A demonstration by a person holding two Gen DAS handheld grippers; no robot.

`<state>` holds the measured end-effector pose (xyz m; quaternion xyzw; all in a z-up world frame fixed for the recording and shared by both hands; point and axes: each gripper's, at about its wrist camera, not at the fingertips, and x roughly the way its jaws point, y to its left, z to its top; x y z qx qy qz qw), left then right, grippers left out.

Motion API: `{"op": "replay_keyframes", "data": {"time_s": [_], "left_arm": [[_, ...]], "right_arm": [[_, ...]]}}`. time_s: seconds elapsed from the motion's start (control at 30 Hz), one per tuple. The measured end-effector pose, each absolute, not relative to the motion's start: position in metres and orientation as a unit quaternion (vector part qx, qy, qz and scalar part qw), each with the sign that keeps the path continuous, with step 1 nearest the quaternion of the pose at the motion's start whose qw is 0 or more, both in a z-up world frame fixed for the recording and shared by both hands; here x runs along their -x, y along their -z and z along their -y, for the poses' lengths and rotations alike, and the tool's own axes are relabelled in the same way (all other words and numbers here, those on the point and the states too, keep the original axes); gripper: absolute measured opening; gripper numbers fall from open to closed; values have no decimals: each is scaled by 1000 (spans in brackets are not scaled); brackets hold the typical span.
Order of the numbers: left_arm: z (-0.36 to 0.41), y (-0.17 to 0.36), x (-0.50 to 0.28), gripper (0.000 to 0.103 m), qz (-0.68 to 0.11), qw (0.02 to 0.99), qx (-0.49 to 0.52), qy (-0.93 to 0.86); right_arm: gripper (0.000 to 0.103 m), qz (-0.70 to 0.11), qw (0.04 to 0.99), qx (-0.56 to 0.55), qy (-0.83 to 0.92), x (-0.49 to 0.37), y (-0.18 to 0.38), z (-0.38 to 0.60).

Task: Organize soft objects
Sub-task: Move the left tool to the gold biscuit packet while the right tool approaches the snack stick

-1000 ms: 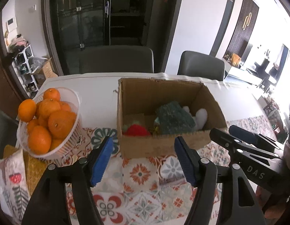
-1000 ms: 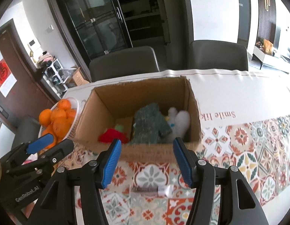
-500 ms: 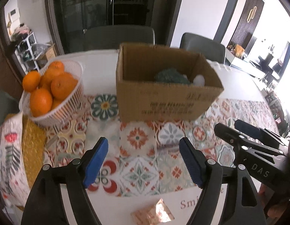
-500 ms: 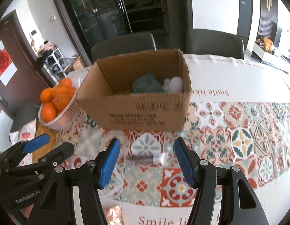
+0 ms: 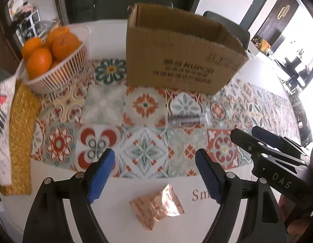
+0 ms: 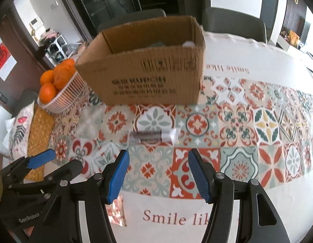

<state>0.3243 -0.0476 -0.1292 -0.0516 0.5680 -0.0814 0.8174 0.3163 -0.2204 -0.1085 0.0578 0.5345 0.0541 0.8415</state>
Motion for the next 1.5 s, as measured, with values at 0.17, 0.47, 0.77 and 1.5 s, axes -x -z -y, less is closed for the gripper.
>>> {"op": "replay_keyframes", "data": {"time_s": [0.17, 0.47, 0.77, 1.5], "left_arm": [[48, 146, -313, 82, -596, 797, 61, 81], [50, 164, -292, 82, -625, 773, 24, 103], [61, 168, -279, 81, -633, 753, -49, 176], [88, 218, -271, 81, -659, 654, -207, 307]], "right_arm": [[62, -555, 828, -58, -58, -309, 123, 223], [62, -598, 796, -65, -63, -289, 150, 218], [62, -619, 780, -69, -54, -264, 163, 212], [62, -652, 754, -72, -34, -232, 195, 194]]}}
